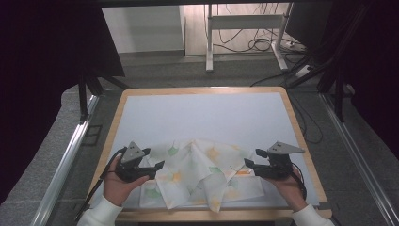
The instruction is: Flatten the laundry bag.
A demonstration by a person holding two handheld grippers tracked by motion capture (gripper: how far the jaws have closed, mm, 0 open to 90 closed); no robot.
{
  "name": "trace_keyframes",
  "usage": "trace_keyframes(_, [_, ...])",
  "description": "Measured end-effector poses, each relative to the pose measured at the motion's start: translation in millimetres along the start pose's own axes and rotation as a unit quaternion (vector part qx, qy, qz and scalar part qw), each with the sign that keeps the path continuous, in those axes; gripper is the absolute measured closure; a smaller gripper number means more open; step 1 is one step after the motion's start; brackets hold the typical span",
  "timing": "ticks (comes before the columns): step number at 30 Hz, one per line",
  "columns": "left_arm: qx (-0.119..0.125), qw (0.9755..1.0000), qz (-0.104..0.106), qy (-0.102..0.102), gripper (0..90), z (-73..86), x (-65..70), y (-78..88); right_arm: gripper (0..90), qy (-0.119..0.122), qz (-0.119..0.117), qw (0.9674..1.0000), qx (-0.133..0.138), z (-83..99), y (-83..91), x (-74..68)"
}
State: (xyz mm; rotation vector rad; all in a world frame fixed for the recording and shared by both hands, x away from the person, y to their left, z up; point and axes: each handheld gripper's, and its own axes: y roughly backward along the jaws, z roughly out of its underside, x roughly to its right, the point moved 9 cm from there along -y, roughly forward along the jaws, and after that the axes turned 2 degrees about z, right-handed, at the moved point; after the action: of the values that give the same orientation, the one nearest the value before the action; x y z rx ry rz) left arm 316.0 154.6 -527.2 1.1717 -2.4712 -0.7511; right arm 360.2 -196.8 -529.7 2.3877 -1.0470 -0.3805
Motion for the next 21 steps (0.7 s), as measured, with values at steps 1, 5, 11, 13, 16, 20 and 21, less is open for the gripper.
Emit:
trace_keyframes(1, [0.001,1.0,0.003,0.001,28.4,-0.2,0.5,0.0,35.6,0.0,0.001,1.0,0.0,-0.2,0.3,1.1])
trace_keyframes(5, [-0.001,1.0,0.006,0.003,28.3,0.6,1.2,0.1,35.9,-0.004,0.005,1.0,-0.008,2.3,-1.0,3.2])
trace_keyframes(11, [0.0,0.9996,0.028,0.003,27.8,3.2,14.5,2.1,36.1,-0.005,0.007,0.9998,-0.016,4.9,-1.4,0.8])
trace_keyframes(13, [-0.005,0.9995,0.032,-0.002,27.4,5.7,21.1,1.5,36.1,-0.003,0.008,0.9998,-0.019,6.7,-2.2,0.4])
trace_keyframes(16, [-0.006,0.9993,0.036,-0.012,27.4,6.5,30.9,0.0,36.1,-0.008,0.008,0.9996,-0.025,8.9,-3.9,1.6])
trace_keyframes(20, [-0.008,0.9983,0.055,-0.017,27.7,5.5,44.5,-3.7,35.9,-0.012,0.008,0.9995,-0.029,10.6,-5.2,2.3])
trace_keyframes(21, [-0.007,0.9979,0.062,-0.018,27.7,4.9,48.3,-4.8,35.9,-0.011,0.008,0.9994,-0.032,11.2,-5.5,2.5])
